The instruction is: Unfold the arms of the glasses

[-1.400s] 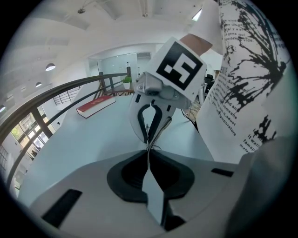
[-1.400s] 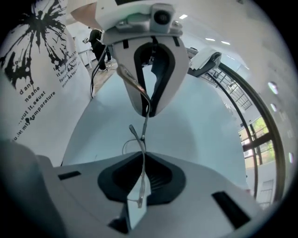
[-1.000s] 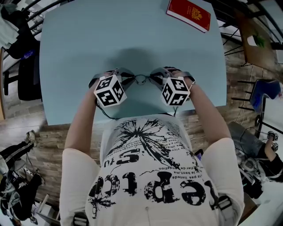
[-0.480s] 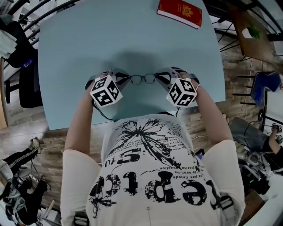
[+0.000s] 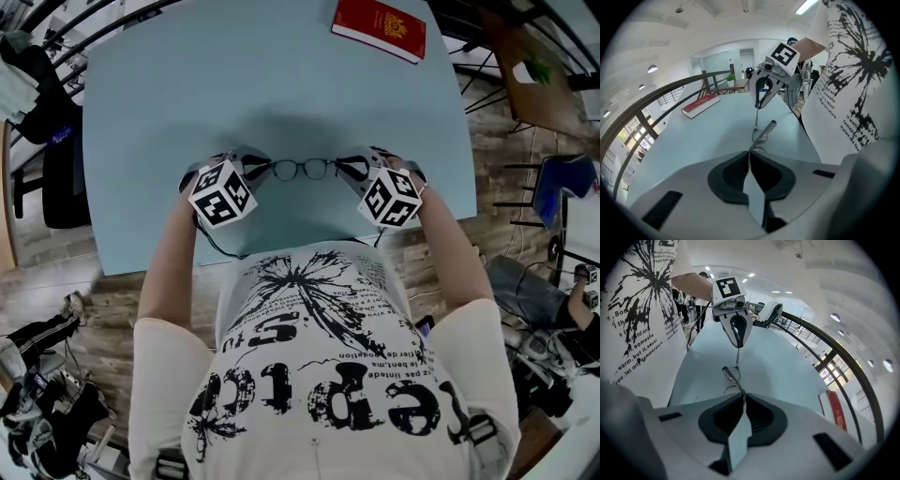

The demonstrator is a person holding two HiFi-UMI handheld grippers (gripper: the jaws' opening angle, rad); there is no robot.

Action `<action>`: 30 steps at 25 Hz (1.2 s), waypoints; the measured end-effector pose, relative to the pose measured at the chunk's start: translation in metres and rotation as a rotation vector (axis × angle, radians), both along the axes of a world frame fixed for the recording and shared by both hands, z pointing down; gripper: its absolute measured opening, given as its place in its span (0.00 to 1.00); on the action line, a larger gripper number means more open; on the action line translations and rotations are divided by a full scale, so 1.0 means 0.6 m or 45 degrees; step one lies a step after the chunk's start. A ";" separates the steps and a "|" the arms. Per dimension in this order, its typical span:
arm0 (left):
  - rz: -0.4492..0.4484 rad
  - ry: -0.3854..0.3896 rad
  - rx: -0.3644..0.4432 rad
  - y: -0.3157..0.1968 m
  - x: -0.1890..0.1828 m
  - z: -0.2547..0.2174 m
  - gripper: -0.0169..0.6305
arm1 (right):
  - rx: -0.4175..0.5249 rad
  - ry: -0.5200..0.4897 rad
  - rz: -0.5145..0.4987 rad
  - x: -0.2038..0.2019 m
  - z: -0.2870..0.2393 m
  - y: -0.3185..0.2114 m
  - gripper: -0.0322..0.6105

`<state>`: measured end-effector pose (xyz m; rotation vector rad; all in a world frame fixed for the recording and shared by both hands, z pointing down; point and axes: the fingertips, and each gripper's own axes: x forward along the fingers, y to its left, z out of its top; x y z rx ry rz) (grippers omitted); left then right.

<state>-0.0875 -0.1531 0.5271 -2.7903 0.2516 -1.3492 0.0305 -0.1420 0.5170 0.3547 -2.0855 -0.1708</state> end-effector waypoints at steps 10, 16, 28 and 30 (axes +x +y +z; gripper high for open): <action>-0.027 0.035 0.028 0.002 0.011 -0.005 0.08 | 0.001 -0.004 0.009 -0.004 0.005 -0.004 0.14; -0.040 0.100 -0.003 0.012 0.006 -0.012 0.26 | -0.062 -0.034 0.020 -0.011 0.009 0.003 0.27; -0.345 0.271 0.119 -0.026 -0.069 -0.074 0.09 | -0.125 0.064 0.292 0.050 0.013 -0.028 0.09; -0.435 0.362 0.198 -0.045 -0.070 -0.109 0.07 | -0.047 -0.001 0.378 0.050 -0.017 -0.054 0.07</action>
